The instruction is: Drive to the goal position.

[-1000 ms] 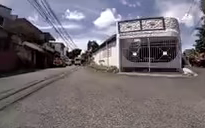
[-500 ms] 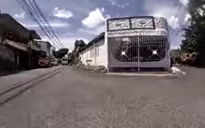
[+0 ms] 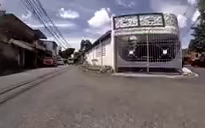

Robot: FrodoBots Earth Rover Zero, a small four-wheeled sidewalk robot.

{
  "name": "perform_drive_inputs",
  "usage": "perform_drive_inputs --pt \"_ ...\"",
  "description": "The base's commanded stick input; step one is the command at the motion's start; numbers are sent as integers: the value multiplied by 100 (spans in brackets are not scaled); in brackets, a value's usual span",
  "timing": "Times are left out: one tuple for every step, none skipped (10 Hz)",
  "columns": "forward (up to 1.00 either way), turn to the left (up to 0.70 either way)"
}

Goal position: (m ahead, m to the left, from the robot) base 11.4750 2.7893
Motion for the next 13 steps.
perform_drive_inputs --pt "70 47" --pt "70 43" --pt "70 12" --pt "70 12" --pt "70 12" --pt "70 12" --pt "70 12" --pt "70 12" --pt "70 12" --pt "70 12" --pt "70 12" --pt "70 12" --pt "70 12"
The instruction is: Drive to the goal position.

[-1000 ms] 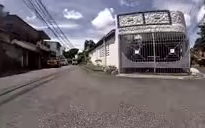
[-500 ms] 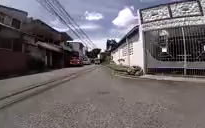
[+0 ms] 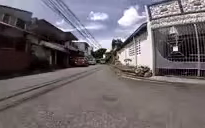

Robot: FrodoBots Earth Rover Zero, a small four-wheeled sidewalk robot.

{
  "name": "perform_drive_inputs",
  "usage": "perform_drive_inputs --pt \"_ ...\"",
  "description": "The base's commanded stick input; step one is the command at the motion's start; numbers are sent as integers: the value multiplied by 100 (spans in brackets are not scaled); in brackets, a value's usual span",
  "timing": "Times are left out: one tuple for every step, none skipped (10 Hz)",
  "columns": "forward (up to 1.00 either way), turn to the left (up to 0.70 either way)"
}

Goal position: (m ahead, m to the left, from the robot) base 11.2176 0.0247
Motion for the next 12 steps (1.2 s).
perform_drive_inputs --pt "70 12" --pt "70 12" --pt "70 -10" --pt "70 -23" --pt "70 -23" --pt "70 -19" --pt "70 -1" --pt "70 10" --pt "70 12" --pt "70 12" --pt "70 -2" --pt "70 -23"
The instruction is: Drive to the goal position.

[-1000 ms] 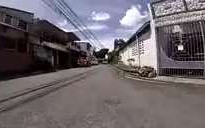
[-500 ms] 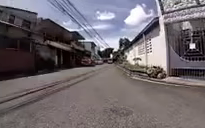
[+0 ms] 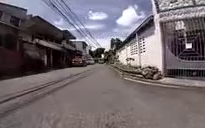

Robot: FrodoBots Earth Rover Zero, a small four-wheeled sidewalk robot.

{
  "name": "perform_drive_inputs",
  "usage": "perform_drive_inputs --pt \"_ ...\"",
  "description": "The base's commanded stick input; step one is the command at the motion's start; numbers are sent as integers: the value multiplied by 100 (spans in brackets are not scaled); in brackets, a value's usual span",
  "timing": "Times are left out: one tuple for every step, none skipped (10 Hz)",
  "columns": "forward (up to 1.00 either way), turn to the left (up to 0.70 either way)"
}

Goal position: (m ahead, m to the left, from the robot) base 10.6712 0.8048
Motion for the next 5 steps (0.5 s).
perform_drive_inputs --pt "70 -22" --pt "70 -11" --pt "70 -1" --pt "70 9" --pt "70 12"
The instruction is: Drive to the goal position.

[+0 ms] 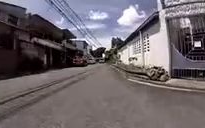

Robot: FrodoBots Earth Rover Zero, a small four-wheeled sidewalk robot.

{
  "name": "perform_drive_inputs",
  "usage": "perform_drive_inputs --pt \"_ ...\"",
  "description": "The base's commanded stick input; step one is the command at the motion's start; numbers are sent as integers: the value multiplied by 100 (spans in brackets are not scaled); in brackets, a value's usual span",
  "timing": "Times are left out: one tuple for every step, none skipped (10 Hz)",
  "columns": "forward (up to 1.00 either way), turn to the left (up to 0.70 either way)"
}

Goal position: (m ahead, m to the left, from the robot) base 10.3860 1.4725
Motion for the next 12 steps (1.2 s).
perform_drive_inputs --pt "70 12" --pt "70 12" --pt "70 12" --pt "70 5" --pt "70 -23" --pt "70 -23" --pt "70 -23" --pt "70 -23" --pt "70 5" --pt "70 12" --pt "70 12" --pt "70 12"
